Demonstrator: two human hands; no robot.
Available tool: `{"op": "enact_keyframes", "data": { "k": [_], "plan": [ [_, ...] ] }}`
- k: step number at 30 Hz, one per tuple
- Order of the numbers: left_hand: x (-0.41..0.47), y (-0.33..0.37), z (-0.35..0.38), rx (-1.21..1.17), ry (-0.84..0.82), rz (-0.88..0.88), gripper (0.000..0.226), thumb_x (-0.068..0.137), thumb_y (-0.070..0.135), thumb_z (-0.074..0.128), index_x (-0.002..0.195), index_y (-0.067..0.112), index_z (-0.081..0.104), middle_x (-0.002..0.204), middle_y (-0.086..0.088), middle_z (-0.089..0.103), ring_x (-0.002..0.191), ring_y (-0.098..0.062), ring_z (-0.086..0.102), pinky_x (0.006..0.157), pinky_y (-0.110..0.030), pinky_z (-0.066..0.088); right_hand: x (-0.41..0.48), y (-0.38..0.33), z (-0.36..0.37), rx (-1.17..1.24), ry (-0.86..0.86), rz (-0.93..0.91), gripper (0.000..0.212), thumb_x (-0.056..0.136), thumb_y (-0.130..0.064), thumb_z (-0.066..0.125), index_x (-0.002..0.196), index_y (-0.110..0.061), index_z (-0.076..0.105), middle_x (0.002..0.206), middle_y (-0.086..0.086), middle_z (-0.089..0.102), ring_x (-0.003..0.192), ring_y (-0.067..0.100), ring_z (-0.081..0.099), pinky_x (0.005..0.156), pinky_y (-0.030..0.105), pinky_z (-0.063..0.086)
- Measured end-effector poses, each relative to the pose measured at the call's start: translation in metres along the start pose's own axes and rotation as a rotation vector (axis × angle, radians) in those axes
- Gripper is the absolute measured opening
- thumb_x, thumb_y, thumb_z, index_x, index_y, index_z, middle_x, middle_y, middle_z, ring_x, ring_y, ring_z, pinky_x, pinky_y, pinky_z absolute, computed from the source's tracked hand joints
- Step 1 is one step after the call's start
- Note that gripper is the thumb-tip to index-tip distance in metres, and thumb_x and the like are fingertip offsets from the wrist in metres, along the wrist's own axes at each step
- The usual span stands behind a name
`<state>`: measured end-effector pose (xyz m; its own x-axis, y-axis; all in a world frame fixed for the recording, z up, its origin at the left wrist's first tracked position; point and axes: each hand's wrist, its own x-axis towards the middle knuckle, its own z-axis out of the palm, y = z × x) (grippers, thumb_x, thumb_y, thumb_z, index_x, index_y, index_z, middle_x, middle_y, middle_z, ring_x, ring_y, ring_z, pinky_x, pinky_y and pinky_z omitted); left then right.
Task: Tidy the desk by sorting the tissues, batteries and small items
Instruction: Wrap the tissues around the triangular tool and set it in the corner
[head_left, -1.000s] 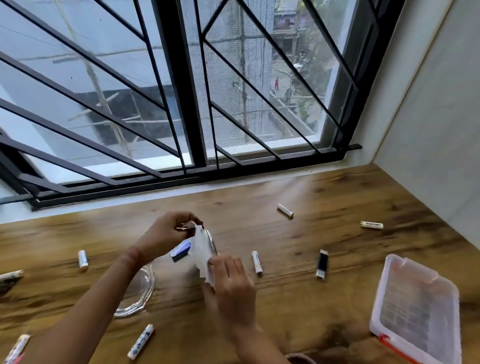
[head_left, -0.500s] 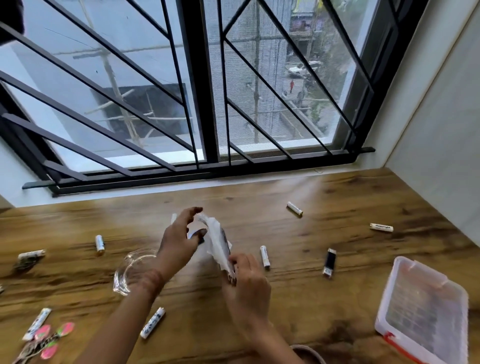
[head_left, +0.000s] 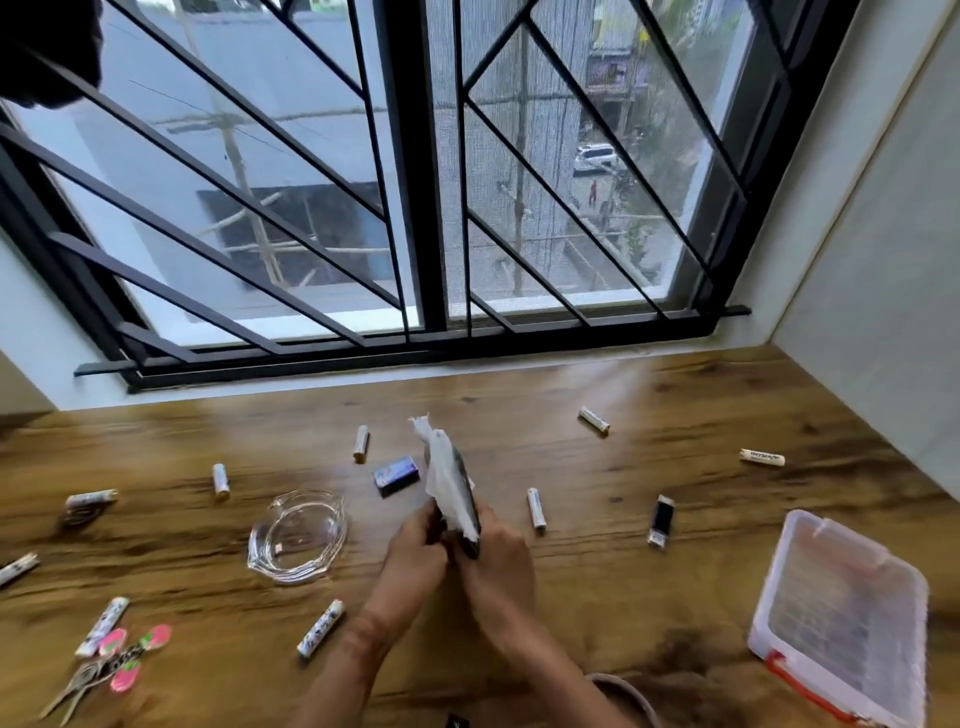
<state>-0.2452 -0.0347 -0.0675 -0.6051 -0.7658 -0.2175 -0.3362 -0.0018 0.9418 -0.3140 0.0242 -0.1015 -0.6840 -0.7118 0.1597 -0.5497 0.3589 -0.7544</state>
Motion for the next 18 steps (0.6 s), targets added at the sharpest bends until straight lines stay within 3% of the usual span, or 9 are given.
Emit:
{"op": "enact_keyframes", "data": {
  "k": [6, 10, 14, 16, 18],
  "plan": [
    [0.0, 0.021, 0.012, 0.005, -0.051, 0.071, 0.048, 0.084, -0.015, 0.038, 0.118, 0.016, 0.054, 0.106, 0.002, 0.061, 0.103, -0.012, 0.055, 0.065, -0.004, 0.047, 0.009, 0.005, -0.03, 0.04, 0.04, -0.047, 0.038, 0.085, -0.023, 0.063, 0.121, -0.012, 0.056, 0.1, 0.006, 0.069, 0.086, 0.018, 0.065, 0.067, 0.021, 0.048],
    [0.011, 0.045, 0.037, 0.061, -0.094, 0.13, 0.043, 0.084, -0.011, 0.04, 0.112, 0.016, 0.057, 0.104, 0.001, 0.064, 0.102, -0.015, 0.058, 0.07, -0.011, 0.044, 0.021, 0.012, -0.066, 0.037, 0.108, -0.019, 0.035, 0.083, -0.021, 0.065, 0.116, -0.012, 0.057, 0.093, 0.005, 0.071, 0.078, 0.017, 0.067, 0.061, 0.025, 0.053],
    [0.026, 0.076, 0.079, 0.108, -0.196, 0.218, 0.036, 0.087, -0.007, 0.04, 0.103, 0.021, 0.057, 0.091, 0.01, 0.062, 0.082, -0.007, 0.059, 0.052, -0.006, 0.046, 0.035, 0.031, -0.116, 0.031, 0.227, 0.041, 0.033, 0.082, -0.017, 0.063, 0.114, -0.015, 0.058, 0.09, 0.005, 0.071, 0.077, 0.018, 0.065, 0.053, 0.014, 0.041],
    [0.034, 0.091, 0.104, 0.099, -0.244, 0.263, 0.037, 0.087, -0.007, 0.041, 0.095, 0.026, 0.055, 0.085, 0.016, 0.059, 0.078, 0.002, 0.055, 0.053, -0.003, 0.045, 0.04, 0.042, -0.141, 0.008, 0.264, 0.052, 0.03, 0.082, -0.018, 0.063, 0.112, -0.017, 0.058, 0.088, 0.003, 0.07, 0.078, 0.019, 0.064, 0.051, 0.016, 0.036],
    [0.042, 0.103, 0.132, 0.121, -0.289, 0.288, 0.04, 0.085, -0.011, 0.039, 0.082, 0.026, 0.054, 0.077, 0.012, 0.056, 0.072, -0.004, 0.053, 0.054, -0.004, 0.041, 0.046, 0.058, -0.165, -0.005, 0.3, 0.07, 0.031, 0.082, -0.019, 0.064, 0.112, -0.017, 0.059, 0.089, 0.002, 0.069, 0.08, 0.017, 0.064, 0.054, 0.016, 0.038]
  ]
}}
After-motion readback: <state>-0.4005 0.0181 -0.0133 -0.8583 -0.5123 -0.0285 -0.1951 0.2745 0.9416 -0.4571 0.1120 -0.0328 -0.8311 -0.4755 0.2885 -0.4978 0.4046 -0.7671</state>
